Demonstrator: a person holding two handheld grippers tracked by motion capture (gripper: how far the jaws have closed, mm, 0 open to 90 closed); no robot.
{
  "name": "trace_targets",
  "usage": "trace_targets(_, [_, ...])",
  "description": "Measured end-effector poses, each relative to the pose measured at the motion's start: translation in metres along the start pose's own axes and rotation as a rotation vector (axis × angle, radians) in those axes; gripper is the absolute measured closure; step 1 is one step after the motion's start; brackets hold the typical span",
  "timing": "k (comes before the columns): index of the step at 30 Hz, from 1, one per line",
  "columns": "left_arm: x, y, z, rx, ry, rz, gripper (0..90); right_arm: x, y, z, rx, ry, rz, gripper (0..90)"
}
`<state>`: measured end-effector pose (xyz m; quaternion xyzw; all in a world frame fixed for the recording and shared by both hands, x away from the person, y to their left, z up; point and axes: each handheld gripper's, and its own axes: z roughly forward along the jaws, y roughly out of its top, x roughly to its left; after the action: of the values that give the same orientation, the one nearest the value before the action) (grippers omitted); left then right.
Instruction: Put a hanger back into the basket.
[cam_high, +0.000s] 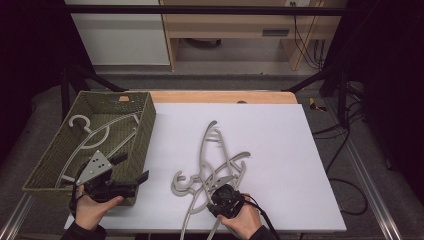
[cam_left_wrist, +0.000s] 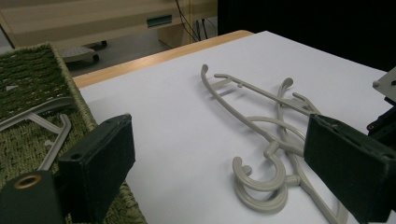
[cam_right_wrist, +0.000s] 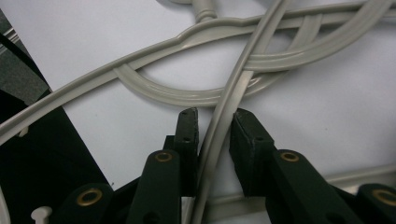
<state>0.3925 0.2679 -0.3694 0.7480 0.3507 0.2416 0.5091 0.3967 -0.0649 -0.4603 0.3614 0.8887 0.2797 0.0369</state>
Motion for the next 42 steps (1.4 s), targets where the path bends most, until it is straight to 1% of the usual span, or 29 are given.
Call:
trace_targets(1, [0.0,0.0,0.0,0.0,0.0,0.0,8.5,-0.001,0.0,-0.001,0.001,0.002,0.005,75.1])
trace_targets(3, [0.0,0.0,0.0,0.001,0.0,-0.001,8.5,-0.005,-0.002,-0.003,0.004,-0.011,0.011,77.9])
trace_targets(4, [0.0,0.0,0.0,0.002,0.0,0.0,8.5,-0.007,-0.003,-0.004,0.001,-0.001,0.024,79.3])
trace_targets(5, [0.0,0.0,0.0,0.003,0.0,0.0,8.6,-0.009,-0.004,-0.006,0.002,-0.002,0.028,80.8])
trace_targets(7, [0.0,0.0,0.001,0.005,0.0,0.002,8.6,-0.014,-0.006,-0.008,-0.002,-0.007,0.025,81.4])
trace_targets(8, [0.0,0.0,0.001,0.006,0.0,0.002,8.6,-0.016,-0.007,-0.009,-0.004,0.001,0.018,81.3])
trace_targets(9, [0.0,0.0,0.001,0.007,-0.001,0.002,8.6,-0.016,-0.007,-0.01,-0.005,0.005,0.028,81.4])
trace_targets(11, [0.0,0.0,0.001,0.008,-0.001,0.003,8.6,-0.016,-0.007,-0.011,-0.007,0.002,0.008,80.9])
trace_targets(12, [0.0,0.0,0.001,0.009,-0.002,0.003,8.6,-0.016,-0.007,-0.01,-0.01,0.002,0.009,79.4])
trace_targets(13, [-0.001,0.0,0.001,0.009,-0.002,0.003,8.6,-0.015,-0.007,-0.01,-0.016,-0.003,0.003,75.1])
trace_targets(14, [-0.001,0.0,0.001,0.009,-0.002,0.002,8.6,-0.015,-0.006,-0.009,-0.022,-0.015,-0.003,73.0])
trace_targets(16, [-0.001,-0.001,0.002,0.011,-0.002,0.003,8.6,-0.015,-0.005,-0.007,-0.02,-0.02,-0.013,72.8])
trace_targets(17, [-0.001,-0.001,0.002,0.012,-0.003,0.003,8.6,-0.014,-0.004,-0.006,-0.023,-0.02,-0.01,72.0])
trace_targets(18, [-0.001,-0.001,0.002,0.013,-0.003,0.004,8.6,-0.014,-0.003,-0.004,-0.019,-0.028,-0.019,71.7])
trace_targets(19, [-0.001,-0.001,0.002,0.012,-0.003,0.004,8.6,-0.014,-0.002,-0.003,-0.019,-0.033,-0.016,71.4])
trace_targets(22, [-0.001,0.0,0.002,0.01,-0.004,0.003,8.6,-0.014,-0.001,-0.001,-0.02,-0.036,-0.029,74.0])
trace_targets(23, [-0.001,0.0,0.002,0.011,-0.005,0.004,8.6,-0.015,-0.001,-0.001,-0.02,-0.036,-0.023,74.8])
trace_targets(24, [-0.001,0.0,0.002,0.011,-0.005,0.004,8.6,-0.014,-0.001,-0.001,-0.025,-0.038,-0.012,78.2])
trace_targets(25, [-0.002,0.0,0.002,0.011,-0.005,0.004,8.6,-0.014,-0.001,-0.001,-0.026,-0.036,-0.013,80.6])
trace_targets(26, [-0.002,0.0,0.002,0.012,-0.005,0.006,8.6,-0.015,-0.001,-0.001,-0.024,-0.034,-0.019,80.9])
trace_targets(28, [-0.002,0.0,0.002,0.012,-0.006,0.007,8.6,-0.016,-0.001,-0.001,-0.025,-0.035,-0.013,81.2])
trace_targets(32, [-0.002,0.0,0.002,0.012,-0.005,0.008,8.6,-0.018,-0.002,-0.002,-0.029,-0.031,-0.025,81.7])
trace_targets(34, [-0.002,0.0,0.002,0.012,-0.005,0.008,8.6,-0.019,-0.002,-0.003,-0.03,-0.03,-0.02,81.8])
trace_targets(35, [-0.002,0.0,0.002,0.011,-0.005,0.01,8.7,-0.019,-0.002,-0.004,-0.033,-0.017,-0.015,81.9])
trace_targets(37, [-0.002,0.0,0.001,0.01,-0.005,0.01,8.7,-0.022,-0.002,-0.006,-0.039,-0.006,-0.006,82.0])
trace_targets(40, [-0.002,0.0,0.001,0.01,-0.006,0.013,8.7,-0.026,-0.003,-0.011,-0.046,0.028,0.009,82.1])
trace_targets(41, [-0.002,0.001,0.001,0.009,-0.006,0.014,8.7,-0.028,-0.003,-0.013,-0.052,0.043,0.002,82.1])
trace_targets(42, [-0.002,0.001,0.001,0.007,-0.006,0.013,8.7,-0.03,-0.003,-0.016,-0.057,0.055,0.007,82.1])
